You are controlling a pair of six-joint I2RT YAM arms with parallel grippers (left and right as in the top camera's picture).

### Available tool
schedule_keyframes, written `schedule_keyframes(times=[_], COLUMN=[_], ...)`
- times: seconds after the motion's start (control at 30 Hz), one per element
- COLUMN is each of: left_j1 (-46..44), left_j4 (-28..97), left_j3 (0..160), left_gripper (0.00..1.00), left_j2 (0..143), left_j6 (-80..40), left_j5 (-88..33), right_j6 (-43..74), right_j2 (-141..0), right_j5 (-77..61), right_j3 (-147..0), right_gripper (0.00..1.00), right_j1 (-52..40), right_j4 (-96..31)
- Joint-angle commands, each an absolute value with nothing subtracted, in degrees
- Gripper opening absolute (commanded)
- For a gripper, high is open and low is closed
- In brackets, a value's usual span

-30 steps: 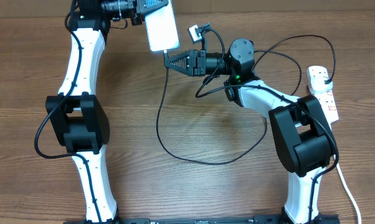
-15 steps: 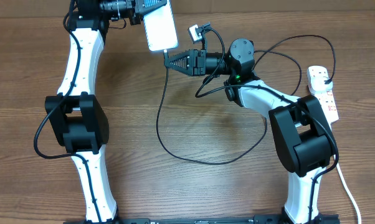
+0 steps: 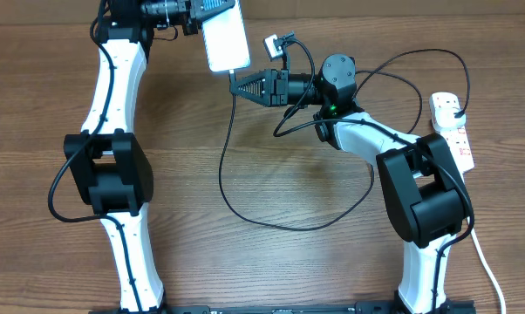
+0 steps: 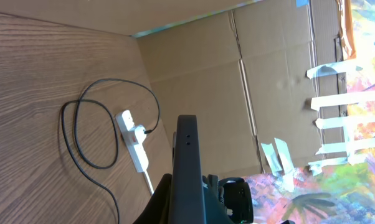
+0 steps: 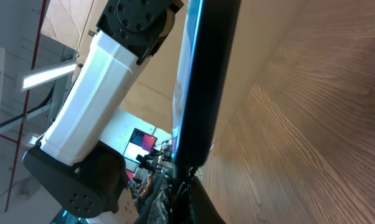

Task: Plug charger to phone and switch on socket
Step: 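Hold the plug against the phone port with the right gripper, then open the right gripper to release the plug and pull it back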

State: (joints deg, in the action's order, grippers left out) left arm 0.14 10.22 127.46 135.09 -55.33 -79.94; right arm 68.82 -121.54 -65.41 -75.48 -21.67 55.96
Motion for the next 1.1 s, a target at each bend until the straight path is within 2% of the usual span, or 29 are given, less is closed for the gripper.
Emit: schedule_keyframes(times=[0.0, 1.07], left_j1=[-0.9, -1.6], left_j4=[9.8, 9.8], left_j3=[128.7, 128.7], left_gripper=[0.04, 0.04], left_j2=[134.5, 134.5], left_j6=[-55.3, -51.6], left_j5=[-83.0, -88.3], right_j6=[69.0, 71.6], right_j2=[-121.1, -121.1], right_j5=[-64.3, -60.2], right_j3=[-76.2, -76.2], right_gripper=[0.04, 0.04], right_j1=[-21.1, -21.1], right_j4=[56.5, 56.5])
